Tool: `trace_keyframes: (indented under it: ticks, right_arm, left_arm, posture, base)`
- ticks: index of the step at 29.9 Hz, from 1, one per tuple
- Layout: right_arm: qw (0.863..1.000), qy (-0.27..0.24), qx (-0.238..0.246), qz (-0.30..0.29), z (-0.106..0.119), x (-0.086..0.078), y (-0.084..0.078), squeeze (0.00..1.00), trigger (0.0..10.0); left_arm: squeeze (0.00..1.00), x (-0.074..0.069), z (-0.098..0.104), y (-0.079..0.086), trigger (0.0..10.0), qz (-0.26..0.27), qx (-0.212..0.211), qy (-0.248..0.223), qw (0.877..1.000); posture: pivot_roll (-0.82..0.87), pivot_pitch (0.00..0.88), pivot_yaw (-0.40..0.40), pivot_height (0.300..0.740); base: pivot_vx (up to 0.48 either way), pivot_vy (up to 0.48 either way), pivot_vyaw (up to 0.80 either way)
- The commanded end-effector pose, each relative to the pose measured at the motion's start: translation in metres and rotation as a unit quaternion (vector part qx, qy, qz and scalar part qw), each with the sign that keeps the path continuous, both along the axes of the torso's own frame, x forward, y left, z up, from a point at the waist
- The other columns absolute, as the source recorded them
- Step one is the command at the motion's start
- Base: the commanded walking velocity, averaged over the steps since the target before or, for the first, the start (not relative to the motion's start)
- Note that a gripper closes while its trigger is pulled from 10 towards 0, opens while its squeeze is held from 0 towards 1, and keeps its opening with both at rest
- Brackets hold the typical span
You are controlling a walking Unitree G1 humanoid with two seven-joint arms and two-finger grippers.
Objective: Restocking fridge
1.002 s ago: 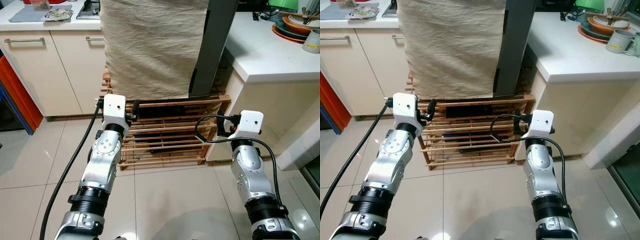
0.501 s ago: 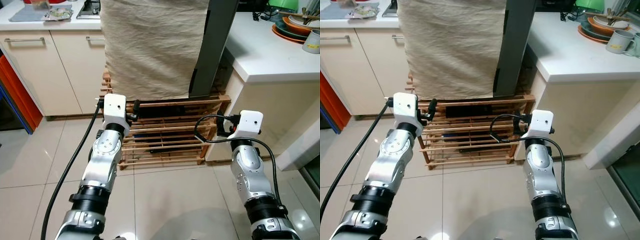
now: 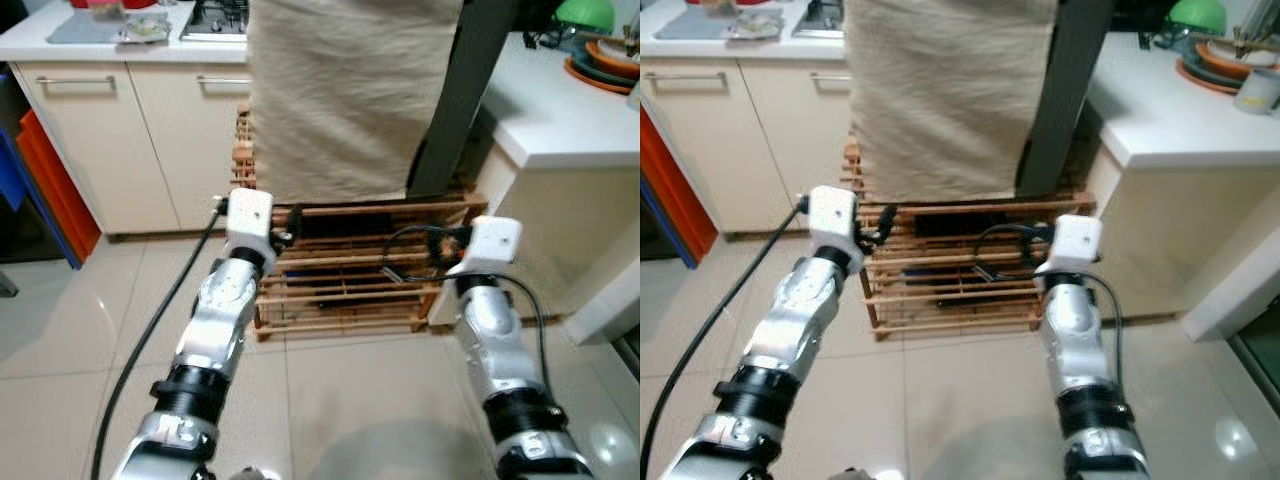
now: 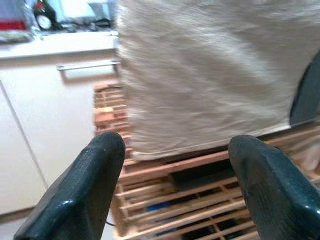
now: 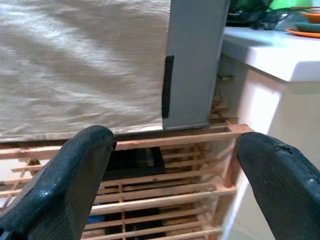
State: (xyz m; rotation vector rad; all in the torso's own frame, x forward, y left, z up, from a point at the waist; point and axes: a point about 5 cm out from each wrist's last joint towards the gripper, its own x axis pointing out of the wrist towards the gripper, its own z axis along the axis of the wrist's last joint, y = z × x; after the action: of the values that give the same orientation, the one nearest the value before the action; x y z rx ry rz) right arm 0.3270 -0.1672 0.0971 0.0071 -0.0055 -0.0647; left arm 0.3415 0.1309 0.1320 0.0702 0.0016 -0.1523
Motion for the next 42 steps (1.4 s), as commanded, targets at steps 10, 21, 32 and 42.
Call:
trace_keyframes:
  ticks: [10,21,32,42]
  right_arm:
    - [1.0,0.001,-0.026,0.001,0.0,-0.004,0.002,0.0,10.0]
    - [0.999,-0.007,-0.032,0.027,0.0,-0.014,0.008,0.0,10.0]
    - [0.999,-0.011,-0.035,0.004,0.004,-0.017,0.0,0.0,10.0]
    - [0.999,-0.029,-0.026,-0.038,0.011,-0.015,-0.011,1.0,10.0]
  left_arm:
    - [0.0,0.006,0.003,-0.007,10.0,0.007,0.004,-0.004,1.0]
    - [0.0,0.003,-0.003,-0.01,10.0,0.003,-0.017,0.008,1.0]
    - [0.0,0.006,-0.001,-0.01,10.0,0.002,-0.015,0.002,1.0]
    - [0.0,0.01,0.002,-0.011,10.0,0.002,-0.007,-0.002,1.0]
  posture:
    - [-0.11,0.0,-0.001,0.74]
    - [-0.12,0.0,0.003,0.74]
    - [-0.13,0.0,0.015,0.74]
    - [-0.13,0.0,0.022,0.74]
  base:
    - [0.0,0.192,0.0]
    - [0.377,0.291,0.0]
    - [0.405,0.256,0.0]
    - [0.405,0.256,0.0]
